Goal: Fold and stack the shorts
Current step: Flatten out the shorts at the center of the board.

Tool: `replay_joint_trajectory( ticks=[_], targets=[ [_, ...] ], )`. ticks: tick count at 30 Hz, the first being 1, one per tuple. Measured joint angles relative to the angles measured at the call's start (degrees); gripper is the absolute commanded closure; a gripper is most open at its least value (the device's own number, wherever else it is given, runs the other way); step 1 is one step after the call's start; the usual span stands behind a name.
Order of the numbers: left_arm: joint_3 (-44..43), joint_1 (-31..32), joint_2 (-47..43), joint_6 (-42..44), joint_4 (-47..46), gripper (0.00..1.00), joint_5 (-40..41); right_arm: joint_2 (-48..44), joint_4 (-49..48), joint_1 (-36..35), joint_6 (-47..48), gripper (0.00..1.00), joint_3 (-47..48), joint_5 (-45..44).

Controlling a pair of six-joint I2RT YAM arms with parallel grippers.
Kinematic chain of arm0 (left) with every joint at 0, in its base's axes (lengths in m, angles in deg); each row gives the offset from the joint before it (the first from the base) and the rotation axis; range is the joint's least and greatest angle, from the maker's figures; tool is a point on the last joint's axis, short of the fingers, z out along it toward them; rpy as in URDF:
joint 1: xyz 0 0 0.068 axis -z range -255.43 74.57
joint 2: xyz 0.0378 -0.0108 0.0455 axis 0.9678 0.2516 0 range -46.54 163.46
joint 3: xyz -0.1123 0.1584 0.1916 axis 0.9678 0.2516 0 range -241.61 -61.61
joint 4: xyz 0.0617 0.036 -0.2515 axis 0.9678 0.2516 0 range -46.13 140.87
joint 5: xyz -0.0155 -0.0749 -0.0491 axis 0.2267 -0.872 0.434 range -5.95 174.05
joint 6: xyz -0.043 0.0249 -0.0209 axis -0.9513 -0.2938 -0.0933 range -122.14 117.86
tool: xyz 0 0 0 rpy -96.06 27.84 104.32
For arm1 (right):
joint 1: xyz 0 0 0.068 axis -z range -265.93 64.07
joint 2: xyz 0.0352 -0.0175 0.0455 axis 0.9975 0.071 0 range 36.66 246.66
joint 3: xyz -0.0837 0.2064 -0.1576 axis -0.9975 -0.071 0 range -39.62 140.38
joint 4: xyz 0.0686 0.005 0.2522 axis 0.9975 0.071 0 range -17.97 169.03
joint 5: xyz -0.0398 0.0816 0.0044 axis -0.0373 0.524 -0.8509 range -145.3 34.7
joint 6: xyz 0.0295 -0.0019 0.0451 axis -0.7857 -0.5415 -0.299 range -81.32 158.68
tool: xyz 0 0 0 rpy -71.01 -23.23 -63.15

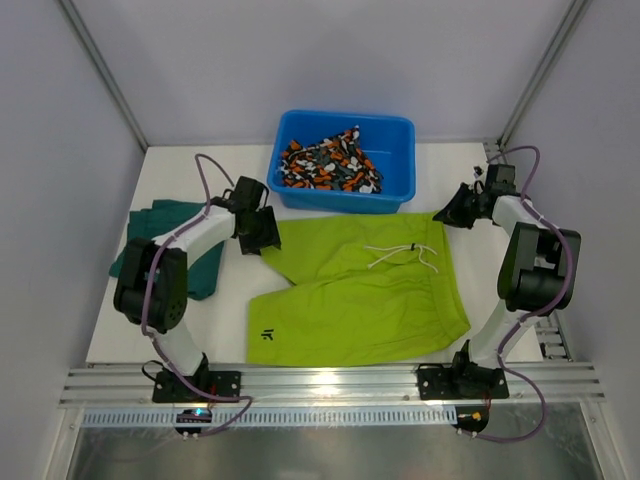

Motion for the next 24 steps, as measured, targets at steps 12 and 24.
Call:
replay_joint_trajectory(
  ticks=[12,24],
  targets=[
    [-7.1,-0.2,10.2,0.8,2.4,1.00,0.1,0.3,-0.2,0.0,0.1,0.92,0.4,-0.6],
    [-17.5,-0.3,7.7,1.7,6.0,0.74,7.5,1.6,-0.8,-0.1,-0.2,0.90,0.4,-1.4]
  ],
)
